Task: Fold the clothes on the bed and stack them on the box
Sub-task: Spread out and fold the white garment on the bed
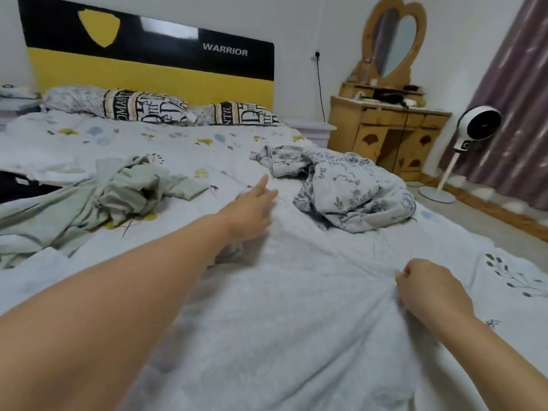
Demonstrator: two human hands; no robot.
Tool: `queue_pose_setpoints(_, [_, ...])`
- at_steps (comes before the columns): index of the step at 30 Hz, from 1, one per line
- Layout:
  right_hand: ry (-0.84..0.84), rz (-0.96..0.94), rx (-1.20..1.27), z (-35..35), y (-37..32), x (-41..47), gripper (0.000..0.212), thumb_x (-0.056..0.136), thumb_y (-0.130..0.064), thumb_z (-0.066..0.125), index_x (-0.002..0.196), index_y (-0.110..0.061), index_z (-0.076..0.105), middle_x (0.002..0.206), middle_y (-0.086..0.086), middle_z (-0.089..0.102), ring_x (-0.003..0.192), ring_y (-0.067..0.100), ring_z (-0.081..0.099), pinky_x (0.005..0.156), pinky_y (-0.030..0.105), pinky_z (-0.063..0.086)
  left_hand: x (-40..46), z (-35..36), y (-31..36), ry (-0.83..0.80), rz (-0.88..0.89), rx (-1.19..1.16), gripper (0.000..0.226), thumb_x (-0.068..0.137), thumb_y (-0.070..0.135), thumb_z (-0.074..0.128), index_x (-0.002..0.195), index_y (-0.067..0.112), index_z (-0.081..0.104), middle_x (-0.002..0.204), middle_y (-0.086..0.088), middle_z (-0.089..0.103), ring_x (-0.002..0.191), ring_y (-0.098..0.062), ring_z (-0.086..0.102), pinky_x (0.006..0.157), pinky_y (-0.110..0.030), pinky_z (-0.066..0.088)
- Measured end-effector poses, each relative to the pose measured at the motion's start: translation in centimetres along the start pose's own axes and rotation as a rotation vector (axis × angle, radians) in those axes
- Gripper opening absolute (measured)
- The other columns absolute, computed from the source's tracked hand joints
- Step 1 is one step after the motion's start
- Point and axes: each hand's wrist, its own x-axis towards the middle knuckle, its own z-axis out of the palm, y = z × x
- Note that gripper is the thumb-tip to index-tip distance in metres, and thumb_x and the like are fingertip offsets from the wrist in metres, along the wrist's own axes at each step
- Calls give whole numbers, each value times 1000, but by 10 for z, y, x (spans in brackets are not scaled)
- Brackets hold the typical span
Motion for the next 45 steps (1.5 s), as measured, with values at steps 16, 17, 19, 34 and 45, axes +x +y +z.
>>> queue_pose_setpoints(16, [-52,-330,17,67,-118,43,33,99,-27,35,123,-9,47,127,13,52,116,31,49,79,32,35,-56,25,-71,61,-580,93,38,95,39,43,116,10,57,126,-17,48,112,-32,51,85,-34,41])
queue_pose_setpoints(17, [-65,-302,43,71,-125,51,34,98,-29,37,123,-9,47,128,14,52,116,31,49,77,32,35,-54,20,-75,122,-612,110,37,96,37,41,111,8,59,123,-18,50,110,-32,52,82,-34,41])
queue_pose_setpoints(19, [-82,-271,57,76,-138,65,34,95,-28,47,122,-9,51,128,13,53,116,31,51,81,33,39,-44,8,-82,215,-726,-25,40,95,37,45,107,2,61,116,-20,57,105,-34,56,74,-32,40])
queue_pose_setpoints(34, [-103,-616,-50,122,-170,29,62,98,-51,24,151,-26,3,159,0,-10,146,19,-10,115,49,-1,-82,63,-85,-42,-219,296,67,92,62,9,150,30,1,157,3,-16,145,-17,-15,115,-49,-7])
queue_pose_setpoints(45, [-136,-638,-141,80,-172,-24,50,100,-41,28,143,-16,29,148,9,32,137,27,27,108,40,25,-137,10,-79,-151,-402,298,36,97,34,35,124,14,47,139,-8,40,132,-27,32,109,-44,23])
